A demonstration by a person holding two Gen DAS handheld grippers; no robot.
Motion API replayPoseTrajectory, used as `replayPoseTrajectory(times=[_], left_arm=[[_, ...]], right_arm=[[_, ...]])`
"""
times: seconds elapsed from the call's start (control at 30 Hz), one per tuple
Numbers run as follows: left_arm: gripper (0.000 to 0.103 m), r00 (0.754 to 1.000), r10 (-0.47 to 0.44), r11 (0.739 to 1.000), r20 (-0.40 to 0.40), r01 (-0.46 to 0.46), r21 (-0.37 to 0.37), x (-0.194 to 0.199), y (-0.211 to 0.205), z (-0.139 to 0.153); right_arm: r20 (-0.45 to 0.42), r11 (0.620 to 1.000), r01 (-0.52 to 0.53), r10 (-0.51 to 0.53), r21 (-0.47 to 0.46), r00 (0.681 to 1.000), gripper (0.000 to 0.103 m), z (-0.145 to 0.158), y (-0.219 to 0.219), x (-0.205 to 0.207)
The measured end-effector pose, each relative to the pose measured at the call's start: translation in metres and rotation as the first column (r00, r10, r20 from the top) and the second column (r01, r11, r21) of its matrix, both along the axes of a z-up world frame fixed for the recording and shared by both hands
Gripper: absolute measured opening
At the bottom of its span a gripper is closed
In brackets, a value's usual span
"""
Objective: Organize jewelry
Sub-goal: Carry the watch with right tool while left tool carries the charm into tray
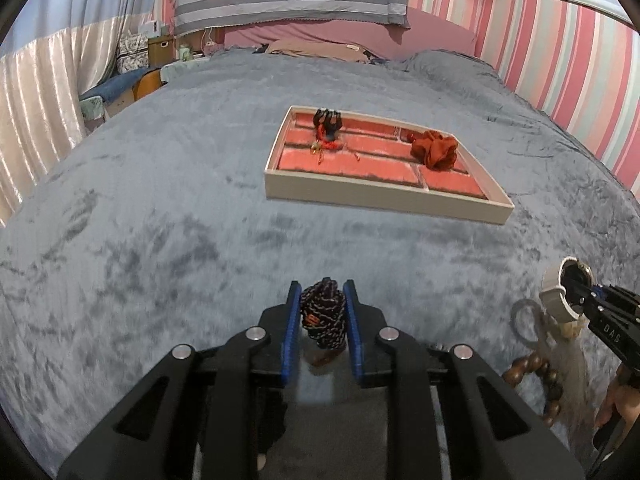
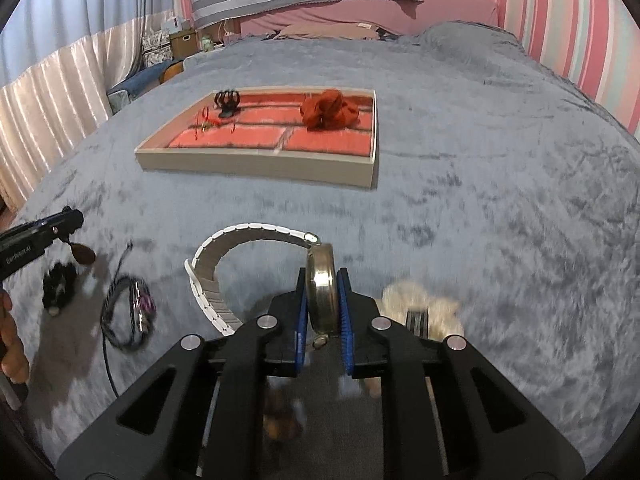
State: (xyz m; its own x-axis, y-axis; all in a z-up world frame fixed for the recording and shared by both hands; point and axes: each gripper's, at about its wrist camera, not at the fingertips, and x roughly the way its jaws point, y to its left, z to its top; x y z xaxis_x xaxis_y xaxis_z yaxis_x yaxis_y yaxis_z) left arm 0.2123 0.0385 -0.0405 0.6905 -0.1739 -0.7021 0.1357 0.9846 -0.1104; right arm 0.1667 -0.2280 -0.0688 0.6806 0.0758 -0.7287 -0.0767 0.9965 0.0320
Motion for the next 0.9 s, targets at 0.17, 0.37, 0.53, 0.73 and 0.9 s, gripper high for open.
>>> replayPoseTrajectory(times=[0.17,0.37,0.53,0.73,0.9], left_arm=[[0.022,1.0,-0.028,1.0,0.014,0.028,-0.001,0.029,-0.016,0.017],[0.022,0.999,-0.053,0.999,0.002,0.053,0.001,0.084,-0.035,0.034],[0.022,0.998,-0.06,0.998,-0.007,0.06,0.005,0.141,-0.045,0.042],[0.022,0.998,-0.039,0.999,-0.057,0.039,0.016,0.202,-0.05,0.024],[0.022,0.994,-0.014,1.0,-0.105,0.017,0.025,0.239,-0.048,-0.003]], right_arm=[[0.011,1.0,0.016,-0.016,0.005,1.0,0.015,0.023,0.005,0.03],[0.001,0.999,0.041,-0.041,0.015,0.999,0.015,0.039,0.005,0.079],[-0.031,0.998,0.063,-0.062,0.028,0.998,0.015,0.036,0.004,0.124],[-0.064,0.994,0.1,-0.097,0.037,0.993,0.015,0.027,-0.001,0.177],[-0.111,0.994,0.106,-0.104,0.005,0.988,0.015,0.004,0.003,0.215]])
